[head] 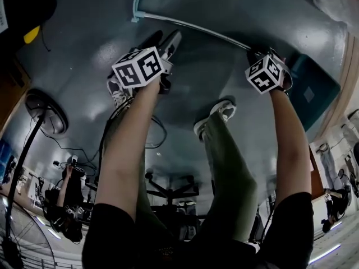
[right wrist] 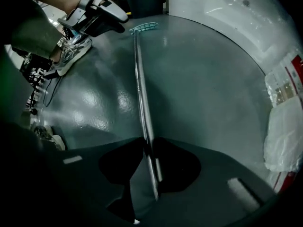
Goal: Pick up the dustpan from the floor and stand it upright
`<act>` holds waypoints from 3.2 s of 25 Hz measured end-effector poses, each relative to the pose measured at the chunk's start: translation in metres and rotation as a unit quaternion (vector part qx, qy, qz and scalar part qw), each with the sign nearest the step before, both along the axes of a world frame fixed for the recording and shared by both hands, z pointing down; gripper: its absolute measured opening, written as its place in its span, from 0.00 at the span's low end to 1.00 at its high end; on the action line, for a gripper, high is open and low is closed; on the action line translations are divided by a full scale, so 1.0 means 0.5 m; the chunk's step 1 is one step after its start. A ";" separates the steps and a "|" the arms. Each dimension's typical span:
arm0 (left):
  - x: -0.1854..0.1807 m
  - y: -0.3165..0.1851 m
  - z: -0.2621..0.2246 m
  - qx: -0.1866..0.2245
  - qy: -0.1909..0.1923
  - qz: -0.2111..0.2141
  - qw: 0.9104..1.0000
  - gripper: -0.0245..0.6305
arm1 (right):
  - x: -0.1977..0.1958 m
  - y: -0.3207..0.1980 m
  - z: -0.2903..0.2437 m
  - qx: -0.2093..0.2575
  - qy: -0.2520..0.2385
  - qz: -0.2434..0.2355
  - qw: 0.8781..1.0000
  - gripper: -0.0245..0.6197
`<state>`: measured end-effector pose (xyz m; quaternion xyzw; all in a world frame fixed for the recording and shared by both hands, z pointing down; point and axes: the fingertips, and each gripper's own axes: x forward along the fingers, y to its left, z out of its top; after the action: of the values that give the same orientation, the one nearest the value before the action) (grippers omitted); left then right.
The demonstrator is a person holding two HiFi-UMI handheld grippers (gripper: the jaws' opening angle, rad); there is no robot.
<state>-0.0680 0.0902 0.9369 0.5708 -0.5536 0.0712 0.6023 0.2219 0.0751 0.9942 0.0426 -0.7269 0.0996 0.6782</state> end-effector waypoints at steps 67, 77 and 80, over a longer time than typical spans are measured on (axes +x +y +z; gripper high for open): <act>-0.273 -0.448 -0.879 0.310 -0.084 0.237 0.917 0.23 | -0.388 -0.180 -0.924 0.204 -0.312 0.361 0.855 0.15; -0.401 -0.531 -0.930 0.332 -0.133 0.302 0.884 0.23 | -0.486 -0.193 -0.974 0.219 -0.314 0.386 0.839 0.15; -0.434 -0.556 -0.940 0.335 -0.147 0.322 0.873 0.23 | -0.504 -0.200 -0.988 0.225 -0.318 0.384 0.837 0.15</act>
<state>-0.2851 -0.1881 0.4670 0.8682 -0.4116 0.1546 0.2301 -0.0303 -0.0248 0.5002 0.4360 -0.8300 0.1934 0.2890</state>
